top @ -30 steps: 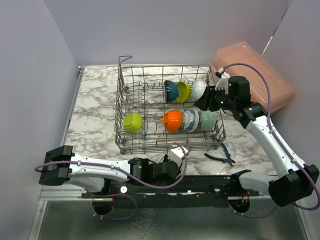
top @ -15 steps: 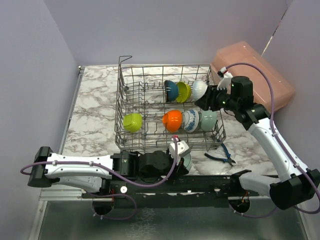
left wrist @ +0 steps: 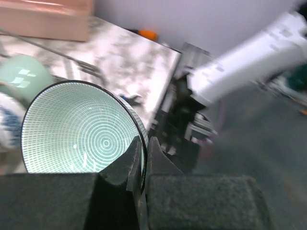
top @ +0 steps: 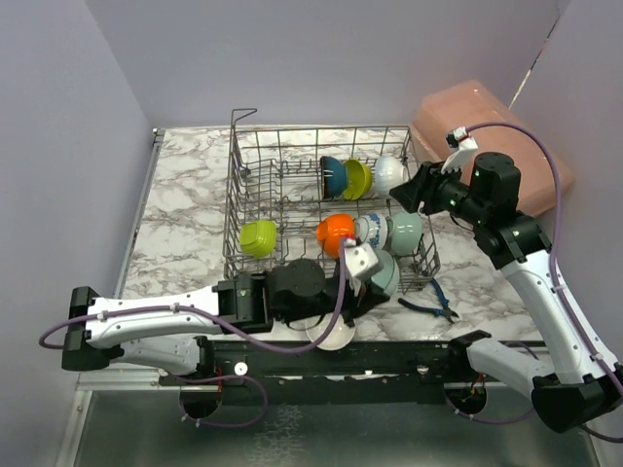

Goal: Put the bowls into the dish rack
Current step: Pick up the bowl from the center of the board.

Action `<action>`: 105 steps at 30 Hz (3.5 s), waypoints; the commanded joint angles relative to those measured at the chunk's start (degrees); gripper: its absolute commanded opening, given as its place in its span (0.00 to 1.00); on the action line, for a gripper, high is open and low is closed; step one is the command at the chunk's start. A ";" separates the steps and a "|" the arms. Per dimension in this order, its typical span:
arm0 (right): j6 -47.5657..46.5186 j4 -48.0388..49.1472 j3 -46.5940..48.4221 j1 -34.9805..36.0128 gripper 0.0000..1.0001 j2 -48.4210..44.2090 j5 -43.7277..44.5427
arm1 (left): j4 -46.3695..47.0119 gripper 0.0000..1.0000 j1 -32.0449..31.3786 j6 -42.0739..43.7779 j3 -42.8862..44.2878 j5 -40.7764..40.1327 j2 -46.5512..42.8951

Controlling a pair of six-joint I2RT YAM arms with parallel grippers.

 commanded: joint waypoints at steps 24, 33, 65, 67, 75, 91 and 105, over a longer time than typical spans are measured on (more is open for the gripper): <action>7.22 8.66 -2.93 -0.31 0.68 4.67 -9.67 | 34.25 0.00 50.54 4.76 -3.18 30.27 9.78; 15.36 19.82 -5.36 -0.29 0.96 9.65 -23.59 | 47.28 0.00 50.97 10.94 -14.51 37.80 6.05; 23.49 26.08 -1.71 8.47 0.93 21.89 -21.35 | 45.36 0.00 43.67 37.53 -22.14 33.59 0.39; 23.97 26.17 -1.44 8.48 0.84 22.23 -21.83 | 44.88 0.00 43.50 37.93 -22.16 33.63 0.52; 23.84 27.60 -1.06 8.57 0.35 22.71 -22.35 | 42.99 0.00 43.23 37.42 -21.17 33.66 1.25; 14.20 14.55 3.35 8.52 0.00 19.51 -8.98 | 23.64 0.99 43.97 33.85 -10.76 23.21 0.83; 8.92 8.10 5.38 8.52 0.00 17.63 -2.41 | 15.00 0.99 57.27 21.31 -2.49 12.16 1.55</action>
